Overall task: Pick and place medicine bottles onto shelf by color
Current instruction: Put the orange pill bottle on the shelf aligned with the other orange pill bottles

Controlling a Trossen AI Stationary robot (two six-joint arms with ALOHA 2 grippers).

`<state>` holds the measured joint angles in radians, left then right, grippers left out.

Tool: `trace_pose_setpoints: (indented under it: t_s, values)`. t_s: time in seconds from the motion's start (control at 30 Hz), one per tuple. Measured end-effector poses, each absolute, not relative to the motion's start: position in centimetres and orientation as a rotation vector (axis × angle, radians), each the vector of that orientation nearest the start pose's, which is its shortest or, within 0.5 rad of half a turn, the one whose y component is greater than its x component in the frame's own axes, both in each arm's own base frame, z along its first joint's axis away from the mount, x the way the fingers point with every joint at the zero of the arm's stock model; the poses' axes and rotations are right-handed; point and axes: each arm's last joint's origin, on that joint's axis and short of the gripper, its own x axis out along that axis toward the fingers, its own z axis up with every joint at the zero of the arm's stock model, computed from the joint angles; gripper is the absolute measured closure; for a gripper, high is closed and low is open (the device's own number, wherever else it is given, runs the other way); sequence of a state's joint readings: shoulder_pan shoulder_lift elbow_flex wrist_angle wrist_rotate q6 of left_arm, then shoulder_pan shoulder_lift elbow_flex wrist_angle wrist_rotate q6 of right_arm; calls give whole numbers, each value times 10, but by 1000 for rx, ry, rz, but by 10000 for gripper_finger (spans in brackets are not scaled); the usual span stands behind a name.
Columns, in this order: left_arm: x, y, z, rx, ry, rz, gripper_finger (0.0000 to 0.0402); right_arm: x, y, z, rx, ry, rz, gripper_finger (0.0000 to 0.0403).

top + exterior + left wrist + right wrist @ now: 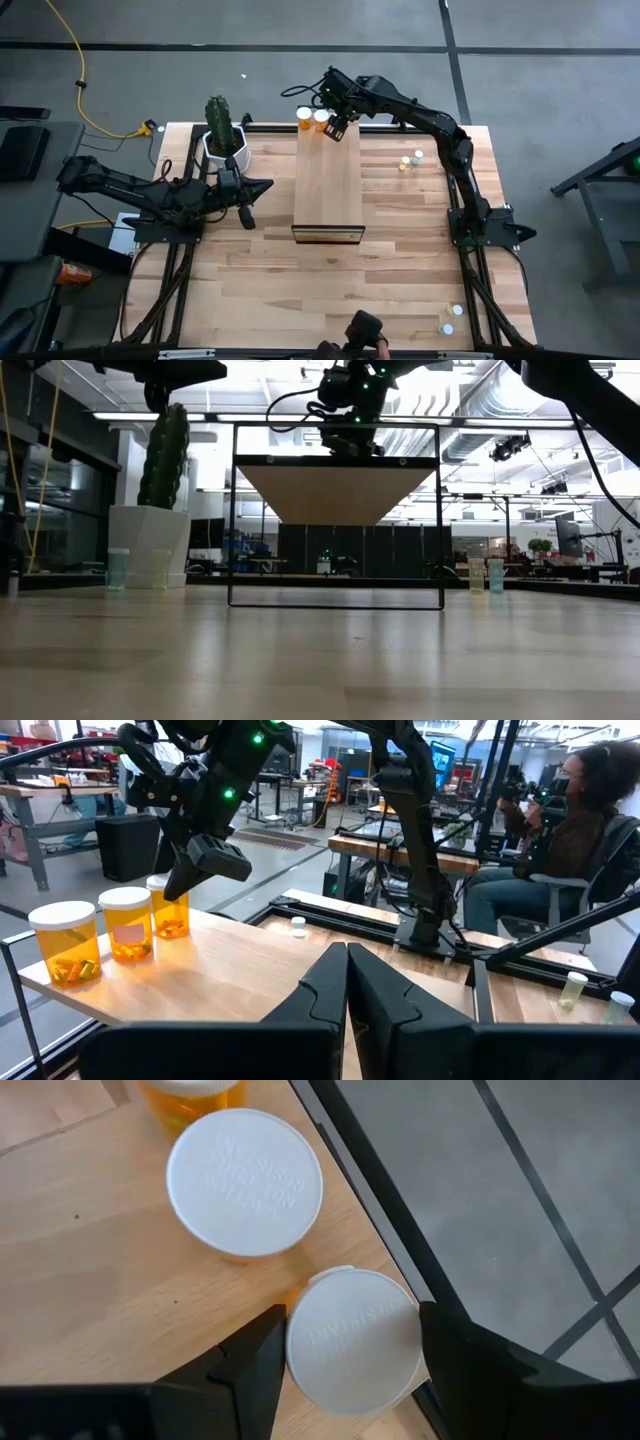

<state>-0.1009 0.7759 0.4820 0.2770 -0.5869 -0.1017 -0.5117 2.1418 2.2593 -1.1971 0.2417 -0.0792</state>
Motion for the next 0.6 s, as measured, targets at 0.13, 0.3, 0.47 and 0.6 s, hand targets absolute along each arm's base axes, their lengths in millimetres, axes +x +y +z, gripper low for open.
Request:
trace_pose_setpoints:
  t_s: [0.13, 0.3, 0.47, 0.6]
  values:
    - [176, -2, 273, -93, -5, 487, 401, 384, -223, 329, 77, 1120, -623, 195]
    - [176, -2, 273, -93, -6, 487, 401, 384, -224, 328, 80, 1124, -619, 176]
    - [176, -2, 273, -93, -6, 487, 401, 385, -224, 326, 84, 1135, -613, 142]
    - [176, -2, 273, -93, -6, 487, 401, 385, -224, 326, 67, 1139, -602, 123]
